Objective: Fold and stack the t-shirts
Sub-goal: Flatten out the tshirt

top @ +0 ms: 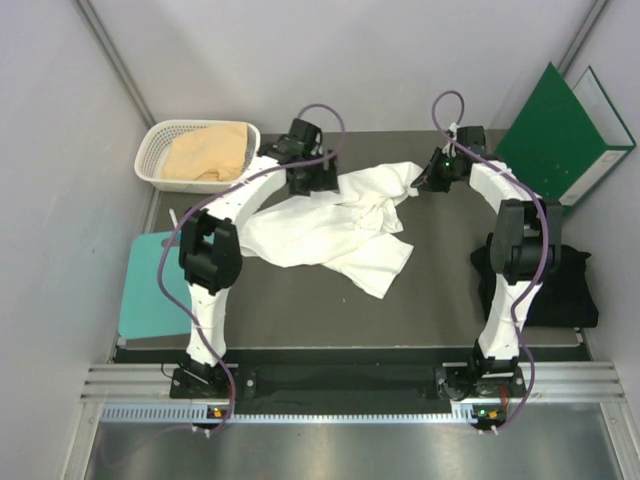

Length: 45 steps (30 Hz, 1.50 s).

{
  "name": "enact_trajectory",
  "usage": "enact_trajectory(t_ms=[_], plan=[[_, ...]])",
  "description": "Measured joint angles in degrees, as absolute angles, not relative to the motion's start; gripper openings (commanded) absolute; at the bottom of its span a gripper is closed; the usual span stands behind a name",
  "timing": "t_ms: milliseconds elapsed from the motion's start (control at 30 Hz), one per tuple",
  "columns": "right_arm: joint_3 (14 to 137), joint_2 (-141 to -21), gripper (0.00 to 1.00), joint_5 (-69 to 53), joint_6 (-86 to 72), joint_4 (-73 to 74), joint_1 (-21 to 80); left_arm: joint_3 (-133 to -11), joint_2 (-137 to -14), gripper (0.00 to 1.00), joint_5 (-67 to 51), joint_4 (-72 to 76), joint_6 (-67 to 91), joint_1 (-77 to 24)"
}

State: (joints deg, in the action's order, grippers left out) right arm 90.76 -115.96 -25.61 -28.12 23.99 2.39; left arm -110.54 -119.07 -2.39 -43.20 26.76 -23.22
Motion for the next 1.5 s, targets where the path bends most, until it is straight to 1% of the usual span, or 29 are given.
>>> enact_trajectory(t_ms=[133, 267, 333, 367, 433, 500, 533, 700, 900, 1033, 1267, 1500], plan=[[90.8, -116.8, 0.0, -25.8, -28.3, 23.5, 2.4, -110.9, -122.9, 0.86, -7.6, -42.8, 23.2, -28.4], [90.8, -117.3, 0.0, -26.0, -28.6, 23.4, 2.4, -110.9, -126.1, 0.84, -9.6, -44.4, 20.3, -31.0], [90.8, -117.5, 0.01, -26.1, -28.7, 23.3, 2.4, -110.8, -126.7, 0.78, -10.0, -45.0, 19.3, -31.7], [90.8, -117.7, 0.01, -26.1, -28.7, 23.2, 2.4, -110.8, -126.8, 0.73, -10.2, -45.1, 19.0, -32.1], [90.8, -117.8, 0.01, -26.2, -28.7, 23.2, 2.4, -110.8, -126.9, 0.42, -10.5, -45.2, 18.3, -32.7], [90.8, -117.9, 0.01, -26.2, -28.7, 23.1, 2.4, -110.8, -127.0, 0.05, -10.8, -45.5, 17.9, -33.3], [90.8, -117.9, 0.01, -26.3, -28.7, 23.1, 2.4, -110.8, -127.1, 0.0, -11.0, -45.7, 17.6, -33.5], [90.7, -118.3, 0.01, -26.7, -29.0, 22.6, 2.4, -110.8, -127.1, 0.0, -9.9, -47.1, 16.8, -34.2], [90.7, -118.3, 0.0, -27.1, -29.0, 22.6, 2.4, -107.7, -124.3, 0.0, -4.6, -47.2, 18.5, -32.5], [90.8, -118.3, 0.0, -27.0, -28.5, 22.9, 2.4, -105.8, -118.7, 0.0, 0.4, -46.7, 20.8, -27.6], [90.6, -116.7, 0.0, -27.2, -27.8, 24.1, 1.7, -99.6, -103.0, 0.0, 11.7, -42.9, 24.2, -16.4], [90.3, -111.3, 0.0, -28.3, -27.5, 24.8, -1.8, -98.0, -96.9, 0.0, 19.4, -42.7, 25.4, -14.3]])
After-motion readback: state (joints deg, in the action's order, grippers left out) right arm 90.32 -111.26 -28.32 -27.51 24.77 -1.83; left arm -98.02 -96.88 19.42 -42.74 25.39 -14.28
